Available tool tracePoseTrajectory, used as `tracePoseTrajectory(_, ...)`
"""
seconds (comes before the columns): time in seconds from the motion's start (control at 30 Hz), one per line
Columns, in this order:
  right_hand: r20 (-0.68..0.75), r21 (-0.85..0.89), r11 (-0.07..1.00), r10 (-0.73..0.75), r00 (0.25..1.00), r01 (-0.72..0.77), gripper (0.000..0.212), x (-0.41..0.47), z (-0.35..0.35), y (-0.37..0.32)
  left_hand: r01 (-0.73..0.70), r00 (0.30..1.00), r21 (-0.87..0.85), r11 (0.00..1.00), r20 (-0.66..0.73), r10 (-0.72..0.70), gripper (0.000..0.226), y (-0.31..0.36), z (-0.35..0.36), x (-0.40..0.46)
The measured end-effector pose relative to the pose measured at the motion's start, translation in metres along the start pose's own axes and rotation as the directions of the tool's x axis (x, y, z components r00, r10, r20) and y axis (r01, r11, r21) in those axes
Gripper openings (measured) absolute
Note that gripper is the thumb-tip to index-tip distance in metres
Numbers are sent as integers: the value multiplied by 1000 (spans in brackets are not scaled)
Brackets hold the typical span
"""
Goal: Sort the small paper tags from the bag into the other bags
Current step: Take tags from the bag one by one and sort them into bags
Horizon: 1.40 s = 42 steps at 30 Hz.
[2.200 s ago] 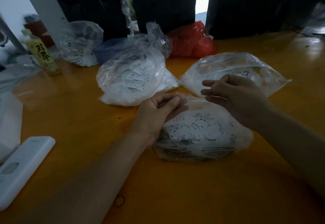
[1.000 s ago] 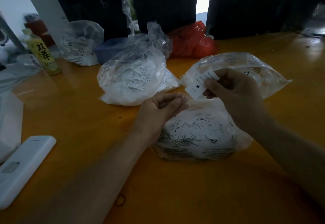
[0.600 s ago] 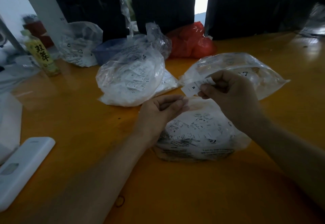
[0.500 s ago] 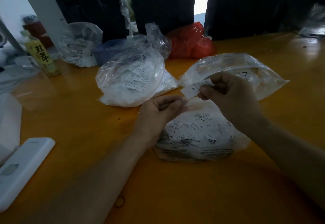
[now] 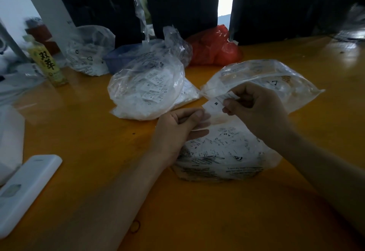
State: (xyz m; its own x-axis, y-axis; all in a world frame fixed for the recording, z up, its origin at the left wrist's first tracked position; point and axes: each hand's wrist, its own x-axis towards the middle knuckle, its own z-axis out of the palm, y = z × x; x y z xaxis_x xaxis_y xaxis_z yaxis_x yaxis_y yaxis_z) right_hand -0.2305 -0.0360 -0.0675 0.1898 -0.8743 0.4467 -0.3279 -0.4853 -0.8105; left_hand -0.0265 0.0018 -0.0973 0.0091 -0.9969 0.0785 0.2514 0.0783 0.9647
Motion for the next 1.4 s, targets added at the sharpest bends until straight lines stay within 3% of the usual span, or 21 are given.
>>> tracePoseTrajectory(0.17, -1, 148, 988, 54, 999, -53, 9, -1, 0, -3, 5, 1000, -58, 998, -28, -7, 32, -1, 1, 1)
tracePoseTrajectory(0.43, -9, 151, 987, 64, 998, -62, 5, 0, 1, -4, 12, 1000, -126, 992, -25, -15, 36, -1, 1, 2)
tracePoseTrajectory(0.73, -41, 165, 986, 22, 999, -15, 4, 1, 2, -1, -4, 1000, -87, 996, -3, 3, 30, -1, 1, 0)
tracePoseTrajectory(1.13, 27, -33, 999, 11, 1000, -10, 5, 0, 2, 6, 6, 1000, -103, 995, 6, -6, 28, 0, 2, -1)
tracePoseTrajectory(1.4, 82, -120, 993, 1, 997, 9, 9, -1, 2, 6, 15, 1000, 26, 1000, -25, -14, 21, 1, 3, -2)
